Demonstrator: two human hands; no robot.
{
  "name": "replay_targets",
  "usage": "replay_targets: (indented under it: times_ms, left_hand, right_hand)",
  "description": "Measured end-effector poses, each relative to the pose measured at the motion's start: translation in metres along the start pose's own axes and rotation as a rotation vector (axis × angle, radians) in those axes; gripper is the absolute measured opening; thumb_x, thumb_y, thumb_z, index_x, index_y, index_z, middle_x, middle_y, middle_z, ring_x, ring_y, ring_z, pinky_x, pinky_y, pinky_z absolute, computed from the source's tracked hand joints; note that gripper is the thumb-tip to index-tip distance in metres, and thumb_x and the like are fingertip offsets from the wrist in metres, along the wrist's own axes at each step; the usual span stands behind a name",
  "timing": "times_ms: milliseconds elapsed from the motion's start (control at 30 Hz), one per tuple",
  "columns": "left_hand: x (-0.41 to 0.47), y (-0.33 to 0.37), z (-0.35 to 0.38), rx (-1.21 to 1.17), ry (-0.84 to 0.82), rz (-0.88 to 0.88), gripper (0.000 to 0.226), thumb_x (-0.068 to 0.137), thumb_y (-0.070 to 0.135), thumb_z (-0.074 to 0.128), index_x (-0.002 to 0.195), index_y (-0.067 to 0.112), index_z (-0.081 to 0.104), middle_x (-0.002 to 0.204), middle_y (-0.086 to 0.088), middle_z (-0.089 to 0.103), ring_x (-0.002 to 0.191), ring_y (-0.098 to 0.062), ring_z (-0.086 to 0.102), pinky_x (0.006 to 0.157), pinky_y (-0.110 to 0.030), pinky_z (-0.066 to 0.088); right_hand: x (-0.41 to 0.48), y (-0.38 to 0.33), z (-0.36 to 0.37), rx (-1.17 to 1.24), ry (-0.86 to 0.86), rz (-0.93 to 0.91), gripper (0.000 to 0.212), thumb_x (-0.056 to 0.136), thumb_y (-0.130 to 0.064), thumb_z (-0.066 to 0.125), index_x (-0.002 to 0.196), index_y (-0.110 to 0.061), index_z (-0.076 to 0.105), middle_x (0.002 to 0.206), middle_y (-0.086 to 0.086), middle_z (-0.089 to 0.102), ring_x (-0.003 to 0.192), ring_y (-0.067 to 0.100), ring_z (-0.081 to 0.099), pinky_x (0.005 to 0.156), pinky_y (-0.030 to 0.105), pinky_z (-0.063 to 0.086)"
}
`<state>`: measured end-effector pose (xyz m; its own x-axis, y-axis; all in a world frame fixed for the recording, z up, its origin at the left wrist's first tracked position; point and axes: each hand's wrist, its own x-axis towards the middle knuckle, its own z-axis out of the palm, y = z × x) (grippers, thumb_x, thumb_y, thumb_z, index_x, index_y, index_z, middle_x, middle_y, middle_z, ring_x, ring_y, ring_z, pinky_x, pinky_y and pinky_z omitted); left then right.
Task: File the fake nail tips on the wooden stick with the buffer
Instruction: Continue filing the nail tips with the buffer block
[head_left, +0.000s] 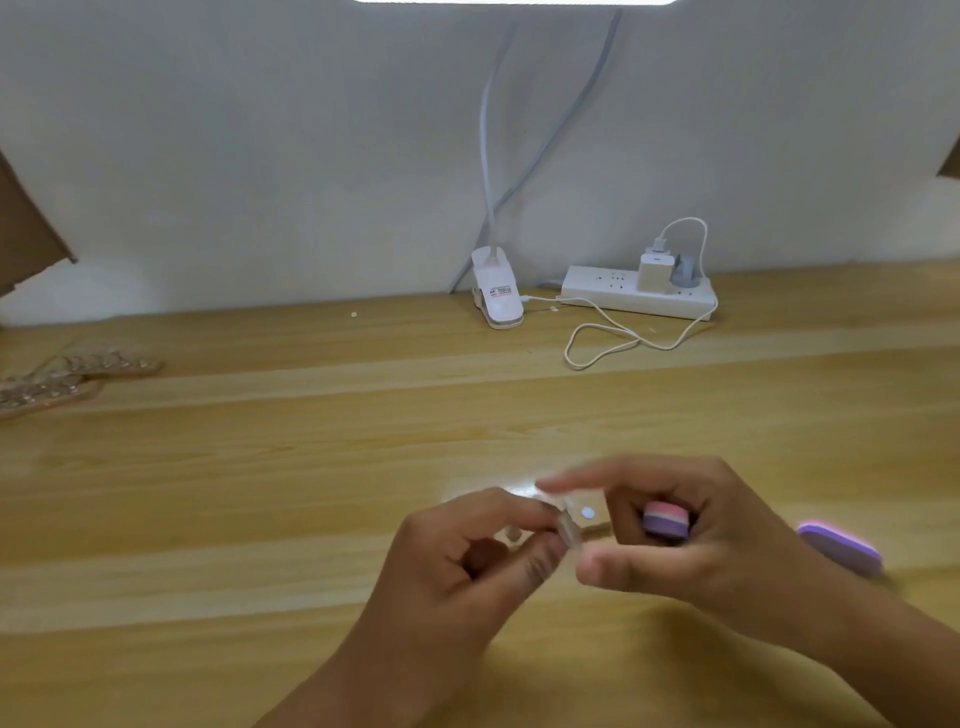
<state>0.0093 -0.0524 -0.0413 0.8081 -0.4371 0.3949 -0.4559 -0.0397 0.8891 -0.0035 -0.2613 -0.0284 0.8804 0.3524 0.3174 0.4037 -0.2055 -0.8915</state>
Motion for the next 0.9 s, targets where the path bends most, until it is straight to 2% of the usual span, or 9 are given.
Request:
replay_targets:
  times_ms: [100,233,300,367,433,533,667,833,900]
  left_hand:
    - [0.002,0.001,0.002,0.019,0.071,-0.040,0.006,0.083,0.008,0.074,0.081,0.014,0.075,0.061,0.009,0.061,0.039,-0.002,0.030,0.044,-0.012,0.024]
    - [0.002,0.000,0.001,0.026,0.122,-0.113,0.010,0.084,-0.001,0.070,0.082,0.008,0.074,0.046,0.018,0.051,0.035,0.001,0.026,0.041,-0.009,0.021]
    - [0.001,-0.002,0.001,0.030,0.129,-0.127,0.008,0.085,0.005,0.072,0.082,0.012,0.075,0.040,0.015,0.043,0.035,-0.001,0.024,0.041,-0.011,0.019]
    - [0.000,-0.005,0.001,0.046,0.136,-0.118,0.008,0.084,0.010,0.074,0.080,0.017,0.076,0.040,0.015,0.039,0.037,-0.001,0.023,0.042,-0.012,0.019]
    - [0.001,-0.005,0.001,0.111,0.119,-0.058,0.009,0.084,0.013,0.075,0.081,0.021,0.076,0.048,0.016,0.052,0.039,0.000,0.026,0.043,-0.012,0.021]
    - [0.002,-0.006,0.000,0.224,0.079,0.045,0.008,0.084,0.021,0.074,0.084,0.029,0.077,0.069,0.012,0.065,0.046,-0.002,0.034,0.048,-0.014,0.028]
    - [0.002,-0.009,-0.001,0.242,0.106,0.068,0.015,0.083,0.024,0.074,0.094,0.034,0.078,0.068,0.008,0.063,0.051,-0.003,0.039,0.051,-0.018,0.032]
    - [0.000,-0.009,0.001,0.193,0.070,0.068,0.014,0.083,0.027,0.069,0.093,0.031,0.078,0.072,0.002,0.068,0.059,-0.024,0.055,0.054,-0.038,0.042]
    - [0.001,-0.011,0.003,0.214,0.060,0.056,0.012,0.084,0.025,0.070,0.091,0.030,0.079,0.073,0.000,0.069,0.060,-0.024,0.057,0.055,-0.037,0.043]
  right_hand:
    - [-0.002,0.000,-0.008,-0.094,-0.066,0.079,0.042,0.084,-0.047,0.063,0.124,-0.041,0.051,0.069,-0.012,0.047,0.059,0.003,0.040,0.058,0.017,0.038]
    - [-0.005,0.002,-0.012,-0.262,-0.038,0.114,0.023,0.086,-0.047,0.035,0.105,-0.037,0.043,0.084,-0.014,0.045,0.071,0.005,0.040,0.066,0.020,0.038]
    - [-0.005,0.004,-0.007,-0.332,0.004,0.013,0.014,0.095,-0.040,0.039,0.107,-0.037,0.045,0.088,-0.017,0.048,0.075,0.004,0.046,0.068,0.014,0.039]
    - [-0.004,0.006,-0.002,-0.425,0.024,-0.129,0.015,0.101,-0.031,0.051,0.116,-0.035,0.053,0.105,-0.017,0.051,0.097,0.009,0.056,0.084,0.013,0.043]
    - [-0.004,0.008,0.003,-0.468,0.015,-0.229,0.023,0.100,-0.025,0.058,0.121,-0.034,0.060,0.116,-0.010,0.049,0.108,0.017,0.057,0.093,0.022,0.045]
    - [-0.006,0.007,0.011,-0.491,-0.002,-0.311,0.031,0.099,-0.021,0.059,0.127,-0.033,0.065,0.118,-0.009,0.050,0.103,0.019,0.060,0.088,0.027,0.049]
    - [-0.004,0.008,0.004,-0.526,0.111,-0.329,0.021,0.094,-0.009,0.067,0.115,-0.011,0.071,0.111,-0.002,0.065,0.104,0.015,0.065,0.086,0.032,0.054]
    - [-0.005,0.004,0.007,-0.543,0.019,-0.437,0.016,0.098,-0.006,0.064,0.108,-0.008,0.076,0.117,0.002,0.067,0.109,0.019,0.066,0.088,0.034,0.053]
    - [-0.004,0.006,0.004,-0.561,0.039,-0.423,0.017,0.096,-0.005,0.066,0.109,-0.008,0.077,0.116,0.002,0.068,0.108,0.017,0.067,0.087,0.033,0.055]
